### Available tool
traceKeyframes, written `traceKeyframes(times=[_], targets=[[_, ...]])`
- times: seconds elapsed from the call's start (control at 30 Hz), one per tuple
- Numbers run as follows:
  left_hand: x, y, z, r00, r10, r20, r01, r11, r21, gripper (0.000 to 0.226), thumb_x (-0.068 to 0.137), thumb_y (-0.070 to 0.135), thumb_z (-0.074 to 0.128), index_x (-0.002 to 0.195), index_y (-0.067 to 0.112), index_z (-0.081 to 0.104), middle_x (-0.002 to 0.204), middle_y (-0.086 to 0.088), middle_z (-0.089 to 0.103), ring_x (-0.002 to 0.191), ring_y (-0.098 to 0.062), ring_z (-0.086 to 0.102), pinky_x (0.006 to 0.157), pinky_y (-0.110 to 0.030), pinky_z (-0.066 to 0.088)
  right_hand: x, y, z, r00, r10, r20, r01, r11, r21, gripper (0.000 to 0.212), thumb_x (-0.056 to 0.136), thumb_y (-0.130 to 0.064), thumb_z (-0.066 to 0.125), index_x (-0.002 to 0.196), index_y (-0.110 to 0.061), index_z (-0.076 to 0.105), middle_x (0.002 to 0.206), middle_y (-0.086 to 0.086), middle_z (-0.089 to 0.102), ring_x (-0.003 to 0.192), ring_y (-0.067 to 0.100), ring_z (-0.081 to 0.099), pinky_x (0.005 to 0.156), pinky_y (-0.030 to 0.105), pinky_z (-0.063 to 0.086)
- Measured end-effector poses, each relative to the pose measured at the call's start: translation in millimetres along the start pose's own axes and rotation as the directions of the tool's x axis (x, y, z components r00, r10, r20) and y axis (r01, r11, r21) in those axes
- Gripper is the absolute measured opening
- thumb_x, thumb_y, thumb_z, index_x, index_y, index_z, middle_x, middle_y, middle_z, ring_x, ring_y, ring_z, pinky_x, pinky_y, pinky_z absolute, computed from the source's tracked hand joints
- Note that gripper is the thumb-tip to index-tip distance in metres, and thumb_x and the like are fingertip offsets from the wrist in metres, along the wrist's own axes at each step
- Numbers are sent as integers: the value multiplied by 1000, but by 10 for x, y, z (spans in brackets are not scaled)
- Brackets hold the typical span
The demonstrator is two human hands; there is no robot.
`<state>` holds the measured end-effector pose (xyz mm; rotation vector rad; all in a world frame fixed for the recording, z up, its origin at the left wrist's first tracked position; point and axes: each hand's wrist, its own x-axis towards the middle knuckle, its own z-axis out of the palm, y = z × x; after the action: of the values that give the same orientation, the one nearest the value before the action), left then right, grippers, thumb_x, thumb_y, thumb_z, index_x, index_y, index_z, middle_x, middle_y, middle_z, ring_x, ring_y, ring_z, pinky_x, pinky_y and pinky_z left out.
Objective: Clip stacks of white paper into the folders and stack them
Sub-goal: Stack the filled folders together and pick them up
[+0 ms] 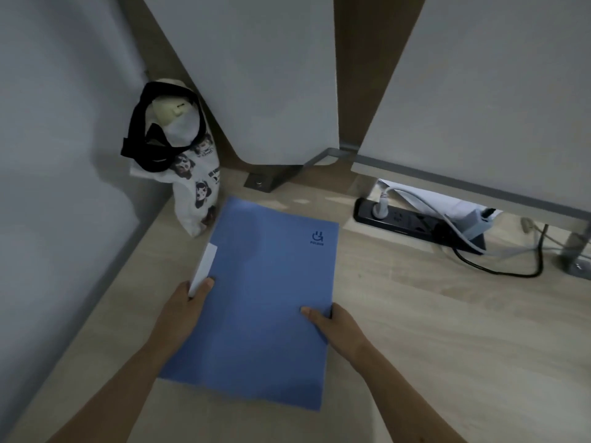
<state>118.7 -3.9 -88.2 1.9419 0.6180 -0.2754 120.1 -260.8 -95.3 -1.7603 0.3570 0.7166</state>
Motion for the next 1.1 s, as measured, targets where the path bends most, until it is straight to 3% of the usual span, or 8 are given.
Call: traceKeyframes(times=[0.27, 0.37, 0.53, 0.67, 0.8, 0.9, 0.97, 1.1], targets=[[558, 129, -104, 999, -18, 26, 19, 1000, -13, 50, 91, 45, 46, 123, 6, 52, 112, -8, 61, 100, -26, 59, 82, -33, 44, 413, -256, 58, 998, 30, -52, -34, 997, -76, 53, 84, -44, 59, 125, -12, 53, 123, 3, 61, 109, 22, 60, 86, 28, 49], [660, 165, -77, 999, -31, -8, 32, 999, 27, 46, 90, 46, 47, 112, 6, 53, 105, -10, 61, 97, -30, 59, 78, -36, 44, 536, -299, -3, 998, 40, -38, -45, 986, -163, 39, 84, -48, 57, 102, -14, 61, 105, 0, 65, 97, 20, 62, 79, 26, 51], [706, 198, -50, 999, -33, -11, 34, 998, 46, 36, 91, 45, 47, 103, 12, 48, 100, -8, 58, 90, -27, 57, 81, -39, 45, 606, -350, -35, 1000, 24, 5, -22, 972, -232, 36, 87, -45, 54, 67, -15, 50, 71, -1, 56, 66, 12, 55, 61, 21, 42], [721, 184, -42, 999, -35, -13, 36, 999, 32, 40, 91, 44, 47, 106, 8, 51, 98, -9, 60, 83, -24, 58, 71, -35, 44, 587, -415, -44, 999, 35, 37, -23, 961, -277, 52, 87, -47, 52, 91, 4, 60, 92, 17, 67, 83, 28, 65, 72, 32, 51], [767, 151, -46, 998, -58, -9, 58, 996, 75, 41, 90, 46, 48, 104, 7, 50, 102, -16, 60, 82, -28, 58, 67, -35, 43, 543, -547, -91, 990, 124, 60, -83, 882, -463, 49, 89, -53, 43, 66, -9, 48, 61, 4, 55, 51, 14, 52, 49, 19, 43], [820, 136, -61, 994, -79, -75, 94, 966, 239, 56, 89, 50, 47, 116, 2, 51, 121, -23, 48, 107, -36, 47, 88, -42, 39, 526, -617, -84, 987, 159, 8, -120, 775, -621, 54, 87, -61, 37, 64, -13, 42, 58, 1, 49, 50, 13, 47, 55, 23, 42], [834, 171, -64, 989, -48, -138, 92, 939, 332, 57, 88, 49, 49, 119, 2, 49, 128, -24, 42, 119, -36, 36, 100, -45, 29, 521, -626, -68, 989, 145, -18, -118, 720, -683, 60, 87, -64, 33, 75, -8, 49, 68, 5, 56, 59, 18, 52, 67, 28, 45], [788, 250, -21, 982, -63, -179, 109, 958, 264, 58, 86, 47, 55, 119, 1, 47, 123, -24, 43, 109, -40, 45, 94, -48, 40, 468, -622, -40, 994, 86, -70, -110, 673, -731, 72, 86, -66, 30, 113, -3, 49, 108, 14, 63, 96, 29, 60, 76, 32, 43]])
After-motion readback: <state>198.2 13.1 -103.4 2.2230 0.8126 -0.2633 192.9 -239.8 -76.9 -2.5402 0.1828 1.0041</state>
